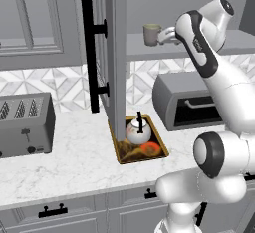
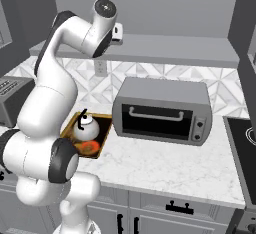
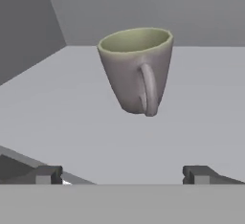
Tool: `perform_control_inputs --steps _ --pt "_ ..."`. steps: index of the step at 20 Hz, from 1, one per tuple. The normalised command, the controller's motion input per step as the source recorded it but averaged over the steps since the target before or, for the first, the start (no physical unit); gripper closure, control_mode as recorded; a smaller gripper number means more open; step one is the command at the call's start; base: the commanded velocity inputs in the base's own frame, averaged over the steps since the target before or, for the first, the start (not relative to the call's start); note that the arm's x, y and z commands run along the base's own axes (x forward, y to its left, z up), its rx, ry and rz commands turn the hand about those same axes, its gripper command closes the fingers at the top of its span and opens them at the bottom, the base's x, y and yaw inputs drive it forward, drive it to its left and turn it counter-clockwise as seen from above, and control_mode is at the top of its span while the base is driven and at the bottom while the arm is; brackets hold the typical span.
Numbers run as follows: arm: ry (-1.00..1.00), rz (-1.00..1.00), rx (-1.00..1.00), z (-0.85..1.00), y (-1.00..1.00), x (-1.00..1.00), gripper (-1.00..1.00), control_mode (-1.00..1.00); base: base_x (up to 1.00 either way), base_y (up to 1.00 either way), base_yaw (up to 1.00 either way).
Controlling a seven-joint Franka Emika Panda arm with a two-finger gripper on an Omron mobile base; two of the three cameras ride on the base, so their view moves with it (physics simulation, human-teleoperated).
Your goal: Pick the kettle from the counter and place it on the tray. Then pick the mug from the cabinet and place it on the tray. Then close the cabinet doors.
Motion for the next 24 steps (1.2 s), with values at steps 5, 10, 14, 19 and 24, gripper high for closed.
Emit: perform_control_inputs --steps 5,10,14,19,24 --pt "0.0 0.0 0.0 0.0 0.0 0.42 -1.0 -1.0 0.0 0.0 0.0" --pt "0.0 0.0 0.01 -0.02 0.0 0.51 -1.0 -1.0 0.0 0.0 0.0" --pt "0.0 0.0 0.01 0.0 0.0 0.44 -1.0 -1.0 0.0 0.0 0.0" --pt "0.0 0.0 0.01 -0.01 0.0 0.27 -1.0 -1.0 0.0 0.0 0.0" --pt "-0.02 0.01 0.0 0.0 0.0 -0.03 1.0 -1.0 0.0 0.0 0.0"
